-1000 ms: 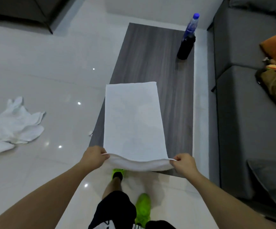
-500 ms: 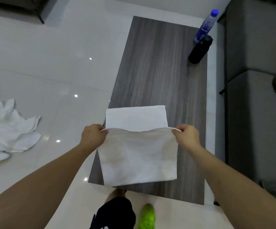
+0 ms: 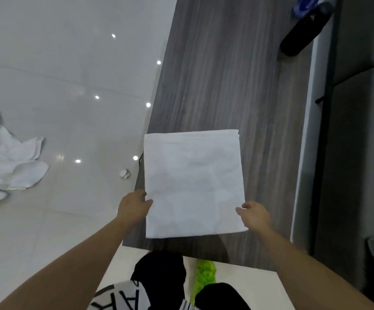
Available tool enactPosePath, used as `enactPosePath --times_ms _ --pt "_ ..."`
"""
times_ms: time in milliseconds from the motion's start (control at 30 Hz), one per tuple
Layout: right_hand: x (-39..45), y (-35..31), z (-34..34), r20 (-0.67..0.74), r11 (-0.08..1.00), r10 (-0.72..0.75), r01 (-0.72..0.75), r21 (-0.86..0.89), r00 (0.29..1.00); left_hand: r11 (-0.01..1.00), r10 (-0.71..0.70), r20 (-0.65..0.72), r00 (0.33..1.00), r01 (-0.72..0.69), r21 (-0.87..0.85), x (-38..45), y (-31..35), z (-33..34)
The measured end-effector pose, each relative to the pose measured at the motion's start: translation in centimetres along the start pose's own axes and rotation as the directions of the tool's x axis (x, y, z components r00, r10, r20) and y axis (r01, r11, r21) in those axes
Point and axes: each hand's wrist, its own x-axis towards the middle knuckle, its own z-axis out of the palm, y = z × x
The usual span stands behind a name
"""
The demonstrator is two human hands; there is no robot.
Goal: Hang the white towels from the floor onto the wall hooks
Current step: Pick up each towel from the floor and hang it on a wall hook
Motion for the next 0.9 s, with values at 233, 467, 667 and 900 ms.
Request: enactPosePath --times_ms 233,467,667,900 --pt "2.7 6.1 5.1 -0.019 0.998 0.068 -0.068 0.013 0.998 0.984 -0.175 0.009 0.984 0.175 -0.017 -1.1 -4.9 7.5" --pt "4.6 9.0 7.7 -0.091 0.848 0.104 -0.041 0.528 0.990 0.890 -0.349 -0.112 0.931 0.291 -0.350 -1.8 -7.1 14.3" --pt "3.6 11.3 6.8 -0.042 0.584 0.087 -0.017 0.812 0.995 0.418 -0.527 -0.015 0.850 0.244 -0.875 -4.1 -7.6 17.3" --pt "1.1 15.9 8.5 -0.355 0.941 -0.315 0.242 -0.235 0.880 0.230 -0.526 0.154 0.836 0.314 -0.921 -7.6 -7.2 21.1"
